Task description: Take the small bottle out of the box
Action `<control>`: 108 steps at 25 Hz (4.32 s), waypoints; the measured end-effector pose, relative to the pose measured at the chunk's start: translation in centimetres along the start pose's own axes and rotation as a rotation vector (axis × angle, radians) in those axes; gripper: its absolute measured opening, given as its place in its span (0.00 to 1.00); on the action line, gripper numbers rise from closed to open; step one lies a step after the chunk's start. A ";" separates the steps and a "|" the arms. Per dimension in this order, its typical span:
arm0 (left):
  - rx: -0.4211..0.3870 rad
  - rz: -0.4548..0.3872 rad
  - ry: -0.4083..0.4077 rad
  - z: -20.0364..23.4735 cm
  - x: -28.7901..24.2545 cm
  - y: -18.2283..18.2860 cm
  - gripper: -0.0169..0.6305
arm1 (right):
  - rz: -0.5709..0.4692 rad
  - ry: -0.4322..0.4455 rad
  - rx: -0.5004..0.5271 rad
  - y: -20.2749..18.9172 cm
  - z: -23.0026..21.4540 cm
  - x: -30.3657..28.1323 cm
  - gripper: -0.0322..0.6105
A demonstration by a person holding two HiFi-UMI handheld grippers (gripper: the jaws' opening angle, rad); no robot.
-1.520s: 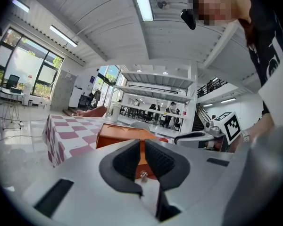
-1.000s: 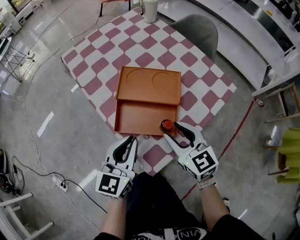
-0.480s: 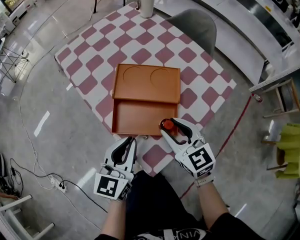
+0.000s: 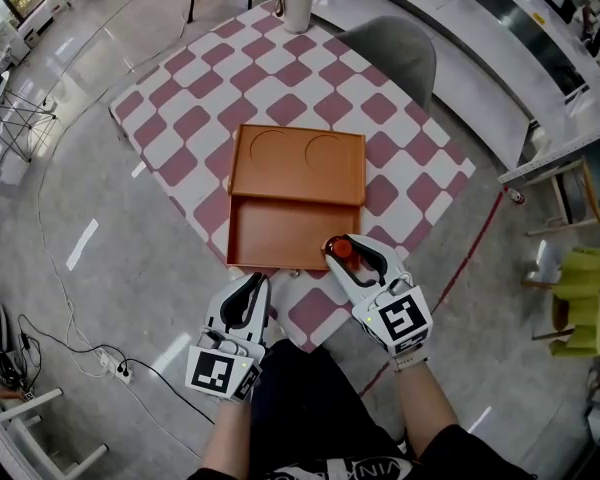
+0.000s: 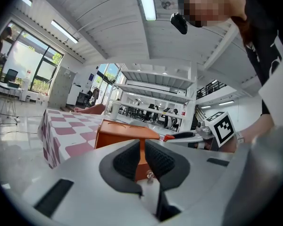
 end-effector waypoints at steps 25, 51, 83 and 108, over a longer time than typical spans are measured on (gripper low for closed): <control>0.002 -0.003 -0.034 0.9 -1.1 2.8 0.06 | -0.064 0.006 -0.073 4.0 0.0 1.3 0.28; -0.018 -0.068 -0.058 1.4 -1.7 8.9 0.05 | -0.137 -0.010 -0.063 9.8 -0.1 2.9 0.28; -0.065 -0.146 -0.096 0.8 -0.8 13.4 0.05 | -0.222 -0.049 -0.010 14.9 0.3 5.5 0.27; -0.099 -0.195 -0.101 -0.1 0.2 16.2 0.05 | -0.269 -0.058 0.022 18.0 0.6 7.3 0.28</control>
Point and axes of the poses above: the fingertips, and each gripper's own axes: x backward along the fingers, z to its left, y out of its top, the point moved 6 cm from there along x, backward along the fingers, and after that the axes turned 1 degree about -x, right-handed, at the moved point
